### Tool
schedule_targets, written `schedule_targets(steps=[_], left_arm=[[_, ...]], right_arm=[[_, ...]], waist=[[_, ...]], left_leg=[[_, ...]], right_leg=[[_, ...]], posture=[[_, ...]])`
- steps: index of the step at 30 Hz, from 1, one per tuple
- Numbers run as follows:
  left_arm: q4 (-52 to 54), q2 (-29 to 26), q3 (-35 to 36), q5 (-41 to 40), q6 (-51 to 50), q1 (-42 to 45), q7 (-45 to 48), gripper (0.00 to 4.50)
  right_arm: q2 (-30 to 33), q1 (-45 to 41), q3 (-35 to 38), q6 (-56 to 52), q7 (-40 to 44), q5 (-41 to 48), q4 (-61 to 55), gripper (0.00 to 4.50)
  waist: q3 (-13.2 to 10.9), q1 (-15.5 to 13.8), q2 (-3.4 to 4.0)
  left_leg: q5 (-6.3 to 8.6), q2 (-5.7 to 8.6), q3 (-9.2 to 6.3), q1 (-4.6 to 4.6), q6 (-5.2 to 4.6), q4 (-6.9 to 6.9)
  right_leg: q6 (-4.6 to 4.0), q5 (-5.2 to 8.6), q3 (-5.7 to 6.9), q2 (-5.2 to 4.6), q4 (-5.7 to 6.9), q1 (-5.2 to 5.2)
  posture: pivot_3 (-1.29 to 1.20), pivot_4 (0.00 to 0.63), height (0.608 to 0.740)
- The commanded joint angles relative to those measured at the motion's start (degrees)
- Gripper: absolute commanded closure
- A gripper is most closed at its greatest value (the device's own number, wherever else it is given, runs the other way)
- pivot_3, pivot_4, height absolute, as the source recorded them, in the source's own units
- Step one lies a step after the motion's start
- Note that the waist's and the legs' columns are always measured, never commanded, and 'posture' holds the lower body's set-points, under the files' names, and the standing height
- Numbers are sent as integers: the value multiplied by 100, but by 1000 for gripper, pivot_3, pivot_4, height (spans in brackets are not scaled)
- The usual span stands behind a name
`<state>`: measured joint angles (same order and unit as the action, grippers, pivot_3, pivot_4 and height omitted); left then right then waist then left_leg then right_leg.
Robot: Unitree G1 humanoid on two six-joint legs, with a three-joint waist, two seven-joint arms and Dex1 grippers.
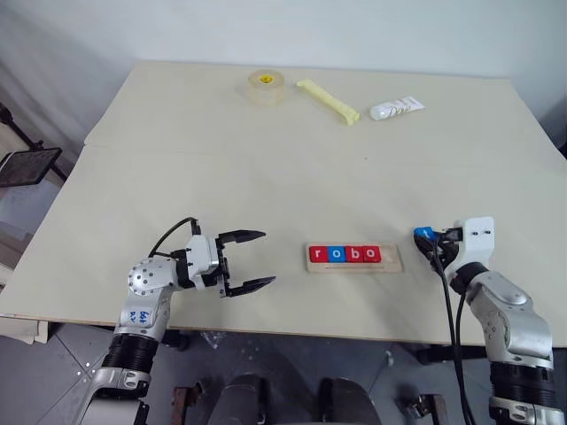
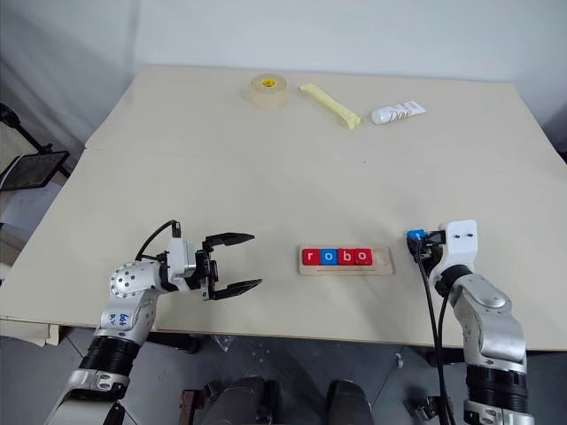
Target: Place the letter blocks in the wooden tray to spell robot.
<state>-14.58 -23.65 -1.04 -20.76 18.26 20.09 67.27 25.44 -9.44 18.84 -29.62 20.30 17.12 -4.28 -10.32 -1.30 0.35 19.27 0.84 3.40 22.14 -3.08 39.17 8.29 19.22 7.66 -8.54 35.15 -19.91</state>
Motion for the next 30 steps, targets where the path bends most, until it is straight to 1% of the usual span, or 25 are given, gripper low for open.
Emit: schedule_targets(steps=[1,5,7,14,15,17,19,21,22,26,27,30], left_arm=[[-66,2,20,-53,60,90,66,0],[-178,23,-3,-57,70,151,153,0],[-270,61,-20,-41,93,211,183,0],[-472,184,-68,-21,133,399,304,0],[-509,191,-67,-17,146,435,323,0],[-555,197,-62,-16,167,470,353,0],[-560,183,-46,-23,172,466,369,0],[-553,171,-36,-26,174,456,380,0],[-545,162,-32,-26,175,442,383,0],[-525,150,-23,-27,172,415,368,0],[-517,155,-24,-21,173,405,353,0],[-480,178,-34,-12,173,378,309,0]], right_arm=[[-125,367,303,-306,-369,171,-998,3030],[-375,955,321,-720,-707,259,-1953,3030],[-550,1165,313,-835,-869,297,-2228,3030],[-676,1327,223,-784,-1001,231,-2282,3030],[-659,1344,253,-752,-987,237,-2277,2301],[-638,1365,289,-719,-971,250,-2276,1702],[-500,1424,358,-725,-786,357,-2373,985],[-321,1482,391,-745,-572,441,-2440,295],[-127,1523,402,-770,-354,503,-2474,45],[608,1706,332,-724,430,639,-2547,45],[1042,1716,282,-678,994,750,-2523,45],[2118,1678,106,-473,2247,822,-2270,45]], waist=[[0,3,1],[0,-1,1],[0,-2,1],[0,9,2],[0,0,2],[0,-1,2],[0,7,2],[0,4,2],[0,4,2],[0,-3,2],[0,-4,2],[0,-4,1]], left_leg=[[0,0,0,0,0,-2],[0,0,1,1,0,-5],[0,0,2,0,0,-4],[0,1,12,-1,0,-4],[0,1,13,-1,0,-4],[0,2,14,0,0,-4],[0,2,18,0,0,-5],[0,2,19,1,0,-6],[0,2,19,1,0,-6],[0,1,26,1,-1,-6],[0,1,26,1,-1,-6],[0,1,29,1,-3,-5]], right_leg=[[0,0,0,0,0,0],[0,0,-1,0,2,-3],[0,0,-2,1,3,-5],[0,0,-10,1,8,-11],[0,0,-11,1,15,-15],[0,0,-13,0,23,-20],[0,0,-16,0,26,-24],[0,0,-17,0,29,-28],[0,0,-17,0,30,-29],[0,0,-22,-1,28,-29],[0,0,-21,-1,29,-29],[0,0,-22,-1,23,-28]], posture=[[0,150,740],[0,150,740],[0,150,740],[0,150,740],[0,150,740],[0,150,740],[0,150,740],[0,150,740],[0,150,740],[0,150,740],[0,150,740],[0,150,740]])
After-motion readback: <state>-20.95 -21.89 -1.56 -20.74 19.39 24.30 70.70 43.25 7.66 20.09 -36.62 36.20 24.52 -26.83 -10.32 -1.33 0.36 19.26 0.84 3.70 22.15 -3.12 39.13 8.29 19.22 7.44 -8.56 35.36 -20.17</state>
